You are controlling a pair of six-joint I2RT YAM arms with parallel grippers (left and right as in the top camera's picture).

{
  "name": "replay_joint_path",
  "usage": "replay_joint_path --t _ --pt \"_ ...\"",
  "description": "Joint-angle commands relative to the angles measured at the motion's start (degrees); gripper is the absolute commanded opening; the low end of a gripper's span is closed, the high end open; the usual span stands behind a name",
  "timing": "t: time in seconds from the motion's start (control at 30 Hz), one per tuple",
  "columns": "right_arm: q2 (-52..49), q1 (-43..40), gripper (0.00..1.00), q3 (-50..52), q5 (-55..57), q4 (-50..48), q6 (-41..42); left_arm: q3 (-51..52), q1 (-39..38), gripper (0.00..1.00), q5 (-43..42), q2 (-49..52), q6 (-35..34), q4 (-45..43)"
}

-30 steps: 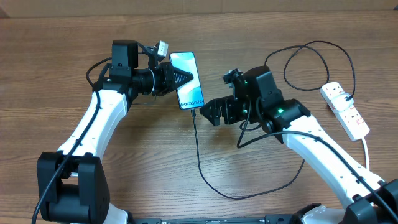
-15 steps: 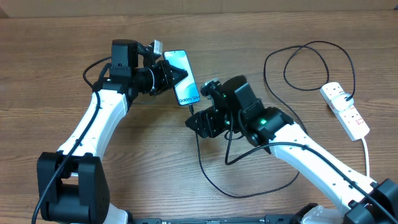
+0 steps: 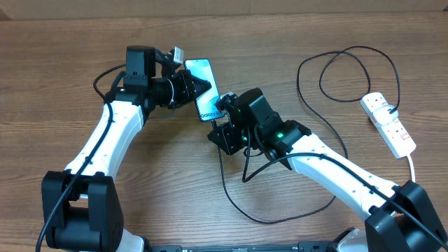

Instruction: Plug charger to phone and switch on socket

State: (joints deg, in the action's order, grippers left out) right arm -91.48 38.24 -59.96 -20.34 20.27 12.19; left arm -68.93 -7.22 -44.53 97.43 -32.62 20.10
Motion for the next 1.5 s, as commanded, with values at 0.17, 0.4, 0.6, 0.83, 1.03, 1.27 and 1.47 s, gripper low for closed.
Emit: replay_joint_path --t 0.17,0.4,0.6,0.83,1.03,1.27,1.47 --pt "0.2 0.0 0.07 -0.1 4.4 -2.2 -0.1 -0.9 -0.8 0.04 -4.8 -0.4 4.6 0.5" --pt "0.2 0.0 0.04 -0.1 4.9 -4.7 0.0 -0.9 -0.9 0.04 -7.0 -0.4 5.9 2.6" --pt "0.2 0.0 0.04 -0.1 4.9 -6.6 1.5 -0.9 -1.7 0.05 -7.0 -0.4 5.9 3.3" --pt "0.2 0.0 0.04 -0.1 4.9 -9.5 2.8 -0.9 -4.0 0.04 -5.9 -0.4 6.1 3.9" --pt "0.2 -1.0 0.04 -0.2 5.3 -11.7 3.1 -0.9 -4.1 0.04 -5.9 -0.4 6.8 5.7" --pt "0.2 -3.6 0.04 -0.2 2.9 -16.0 5.9 -0.9 -4.9 0.04 -5.9 -0.4 7.0 6.4" --pt "0.1 -3.8 0.04 -1.0 2.9 -16.4 6.0 -0.9 -5.7 0.04 -5.9 -0.4 7.2 6.5"
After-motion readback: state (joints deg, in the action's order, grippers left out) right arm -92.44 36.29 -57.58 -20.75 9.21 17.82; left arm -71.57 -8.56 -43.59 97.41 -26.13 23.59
